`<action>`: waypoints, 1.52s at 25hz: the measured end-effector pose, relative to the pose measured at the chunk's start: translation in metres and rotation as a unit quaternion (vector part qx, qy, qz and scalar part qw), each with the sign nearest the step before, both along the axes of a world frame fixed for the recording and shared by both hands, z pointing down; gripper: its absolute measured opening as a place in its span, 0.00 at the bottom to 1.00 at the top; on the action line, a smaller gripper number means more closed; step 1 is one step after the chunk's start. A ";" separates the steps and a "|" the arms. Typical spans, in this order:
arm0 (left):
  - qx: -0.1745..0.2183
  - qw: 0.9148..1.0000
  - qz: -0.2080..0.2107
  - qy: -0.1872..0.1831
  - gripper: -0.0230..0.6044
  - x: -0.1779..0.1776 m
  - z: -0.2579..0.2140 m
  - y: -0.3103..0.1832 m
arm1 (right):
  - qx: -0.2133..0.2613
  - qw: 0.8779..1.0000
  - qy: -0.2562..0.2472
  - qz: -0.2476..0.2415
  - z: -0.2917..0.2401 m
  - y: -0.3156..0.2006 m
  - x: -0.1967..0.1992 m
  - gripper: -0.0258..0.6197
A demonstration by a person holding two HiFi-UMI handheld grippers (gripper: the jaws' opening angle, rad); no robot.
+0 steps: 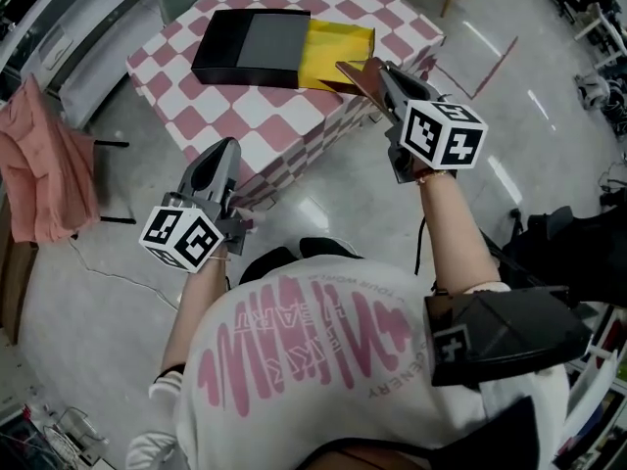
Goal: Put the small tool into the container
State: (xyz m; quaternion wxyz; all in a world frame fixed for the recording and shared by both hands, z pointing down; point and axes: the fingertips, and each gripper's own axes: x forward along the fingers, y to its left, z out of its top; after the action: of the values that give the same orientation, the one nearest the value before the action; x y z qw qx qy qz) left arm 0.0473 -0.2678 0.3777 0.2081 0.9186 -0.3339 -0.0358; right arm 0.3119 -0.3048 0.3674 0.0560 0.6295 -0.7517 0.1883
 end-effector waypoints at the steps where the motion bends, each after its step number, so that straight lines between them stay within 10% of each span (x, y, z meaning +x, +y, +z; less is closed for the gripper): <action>1: 0.000 1.000 -0.006 -0.001 0.05 -0.001 0.001 -0.001 | -0.002 1.000 0.003 -0.001 0.002 -0.007 0.003 0.08; 38: -0.024 0.995 -0.088 -0.035 0.05 -0.064 0.016 -0.009 | -0.125 0.992 0.022 -0.005 0.105 -0.134 0.017 0.08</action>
State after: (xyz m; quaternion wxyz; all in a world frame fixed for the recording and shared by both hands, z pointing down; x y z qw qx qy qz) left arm -0.0169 -0.2771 0.3933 0.2142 0.8812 -0.4213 -0.0143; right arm 0.3289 -0.4391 0.4720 0.1513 0.6178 -0.7241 0.2667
